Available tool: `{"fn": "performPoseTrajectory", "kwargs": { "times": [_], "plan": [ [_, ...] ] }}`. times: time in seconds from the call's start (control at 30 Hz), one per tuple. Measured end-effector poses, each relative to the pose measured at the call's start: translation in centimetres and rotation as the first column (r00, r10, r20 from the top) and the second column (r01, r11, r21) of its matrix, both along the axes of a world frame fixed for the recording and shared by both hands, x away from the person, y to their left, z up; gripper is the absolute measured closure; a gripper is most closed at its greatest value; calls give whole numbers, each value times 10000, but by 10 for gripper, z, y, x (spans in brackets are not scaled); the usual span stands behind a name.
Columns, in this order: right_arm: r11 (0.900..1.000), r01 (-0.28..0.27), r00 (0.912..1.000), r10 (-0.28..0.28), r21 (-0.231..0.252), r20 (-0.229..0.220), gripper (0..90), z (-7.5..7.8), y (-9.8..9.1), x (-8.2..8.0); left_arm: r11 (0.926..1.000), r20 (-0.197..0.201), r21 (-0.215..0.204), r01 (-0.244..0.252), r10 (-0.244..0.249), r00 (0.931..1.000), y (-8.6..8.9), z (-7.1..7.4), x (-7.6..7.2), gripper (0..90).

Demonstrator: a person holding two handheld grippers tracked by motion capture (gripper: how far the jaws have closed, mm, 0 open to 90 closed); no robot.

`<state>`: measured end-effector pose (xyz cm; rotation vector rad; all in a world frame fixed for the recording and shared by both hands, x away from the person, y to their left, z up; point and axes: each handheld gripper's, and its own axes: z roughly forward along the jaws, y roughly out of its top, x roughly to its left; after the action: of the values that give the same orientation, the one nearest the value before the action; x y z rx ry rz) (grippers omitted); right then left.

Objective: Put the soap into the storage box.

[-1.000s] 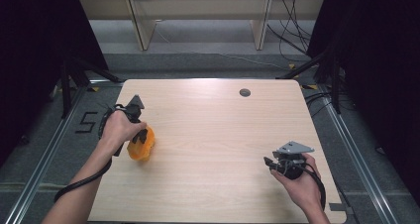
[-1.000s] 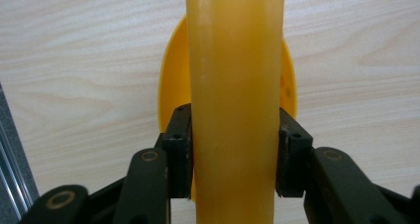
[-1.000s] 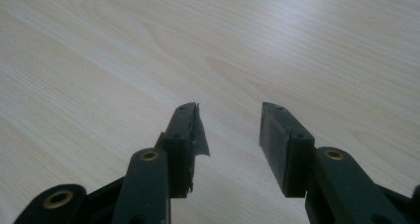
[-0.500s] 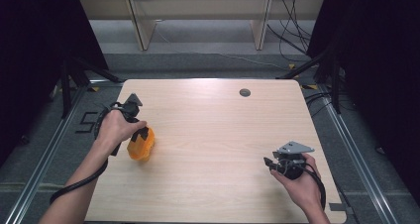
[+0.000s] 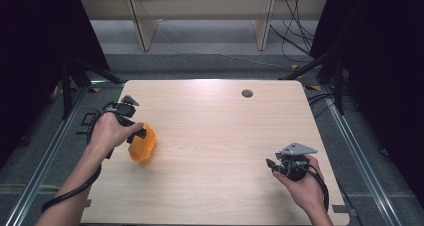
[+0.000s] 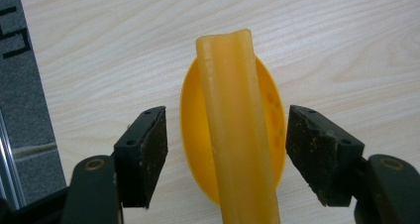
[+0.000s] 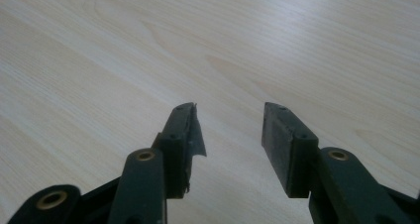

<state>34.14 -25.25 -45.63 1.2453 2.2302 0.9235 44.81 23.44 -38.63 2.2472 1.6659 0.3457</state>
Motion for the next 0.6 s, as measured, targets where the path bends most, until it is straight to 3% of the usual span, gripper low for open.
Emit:
{"fn": "performPoseTrajectory", "kwargs": {
  "times": [0.17, 0.2, 0.23, 0.27, 0.3, 0.37, 0.4, 0.5, 0.53, 0.6],
  "plan": [
    [9999, -48, 10000, 49, -144, 78, 568, 0, -1, 0, 10000, 130, -60, -70, 71, 9999, 1, 6, -7, 315],
    [10000, 82, 9999, -82, -9, -66, 568, 1, 0, -1, 9996, 369, -68, 274, -272, 9989, 3, 6, -9, 314],
    [9999, -116, 9999, 116, -36, 98, 567, 1, -1, 1, 9995, 417, -194, 239, -230, 9989, 3, 7, -11, 314],
    [9997, 22, 10000, -20, 228, -91, 567, 0, 1, -1, 9991, 459, -419, -12, 31, 9989, 3, 8, -15, 310],
    [9997, 52, 9999, -49, 232, -119, 567, 0, 1, -1, 9992, 459, -210, 341, -331, 9984, 7, 12, -16, 309],
    [10000, 30, 10000, -30, 81, -80, 566, 1, 0, 0, 9984, 828, -241, 518, -496, 9953, 12, 15, -24, 309],
    [9998, -146, 9999, 145, 107, 48, 567, 0, -1, 1, 9984, 828, -241, 518, -496, 9953, 12, 15, -24, 308],
    [9996, 226, 9996, -223, 176, -177, 566, 2, 1, -2, 9978, 1077, -378, 549, -505, 9929, 18, 16, -35, 304],
    [9999, 115, 9999, -115, 55, 45, 566, 1, 0, -1, 9970, 1200, -484, 608, -547, 9913, 22, 15, -41, 304],
    [9999, 125, 9999, -125, 82, 74, 566, 1, 0, -1, 9968, 1334, -504, 626, -554, 9895, 23, 13, -45, 299]
  ]
}}
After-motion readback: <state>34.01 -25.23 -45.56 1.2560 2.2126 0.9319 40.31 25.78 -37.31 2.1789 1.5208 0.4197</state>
